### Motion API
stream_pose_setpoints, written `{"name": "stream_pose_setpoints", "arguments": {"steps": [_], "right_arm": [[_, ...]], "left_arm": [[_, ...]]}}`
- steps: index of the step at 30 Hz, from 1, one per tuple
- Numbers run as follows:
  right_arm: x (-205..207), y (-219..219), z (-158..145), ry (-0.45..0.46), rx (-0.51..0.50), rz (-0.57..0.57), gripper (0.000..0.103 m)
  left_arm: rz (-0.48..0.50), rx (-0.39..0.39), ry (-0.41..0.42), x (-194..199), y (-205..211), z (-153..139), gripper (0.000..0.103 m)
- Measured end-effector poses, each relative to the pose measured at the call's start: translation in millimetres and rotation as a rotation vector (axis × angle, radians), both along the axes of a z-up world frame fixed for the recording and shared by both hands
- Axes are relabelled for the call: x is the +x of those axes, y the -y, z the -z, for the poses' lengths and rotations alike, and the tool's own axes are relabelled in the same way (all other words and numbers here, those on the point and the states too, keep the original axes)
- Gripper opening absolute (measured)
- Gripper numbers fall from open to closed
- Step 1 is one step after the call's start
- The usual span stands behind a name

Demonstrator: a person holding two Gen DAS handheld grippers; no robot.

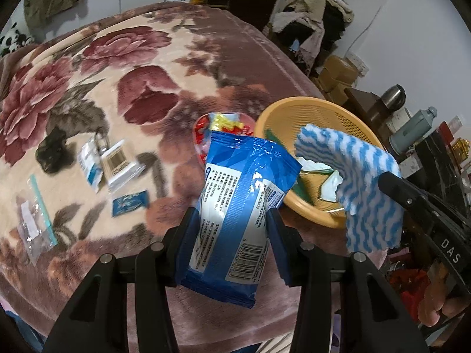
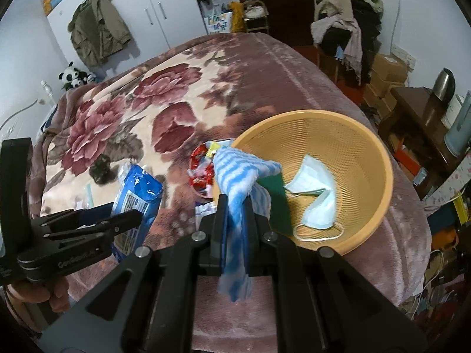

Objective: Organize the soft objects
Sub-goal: 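Carry the wipe pack in the left tool and wavy cloth in the right tool over the basket, then open both tools to drop the wipe pack and wavy cloth into the basket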

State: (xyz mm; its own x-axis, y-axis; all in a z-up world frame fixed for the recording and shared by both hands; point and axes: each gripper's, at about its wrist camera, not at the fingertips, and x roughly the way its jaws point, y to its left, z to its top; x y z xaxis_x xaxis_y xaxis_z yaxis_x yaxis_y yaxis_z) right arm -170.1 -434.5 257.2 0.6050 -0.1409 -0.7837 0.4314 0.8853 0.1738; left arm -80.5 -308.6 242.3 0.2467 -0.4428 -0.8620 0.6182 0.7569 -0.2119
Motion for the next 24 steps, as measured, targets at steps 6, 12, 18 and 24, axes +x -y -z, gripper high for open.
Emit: {"name": "stream_pose_setpoints", "arguments": {"steps": [6,12,18,24], "right_arm": [[-5.8,27.4,-3.2,0.009,0.004,0.044,0.008],[-7.3,54.3,-2.6,0.006,0.005,0.079,0.008],[-7.6,80.1,1.9,0.001,0.017,0.11,0.008],[-6.2,103.8,8.1,0.0,0.035,0.133,0.008]], "left_arm": [[0.039,-0.007,-0.011,-2.2,33.0,-1.9,0.048],[0.072,-0.028,-0.039,-0.7,68.3,-2.2,0.048],[0.104,-0.036,-0.071,-0.3,108.0,4.2,0.048],[0.128,-0.031,-0.09,1.4,143.5,13.4,0.048]]}}
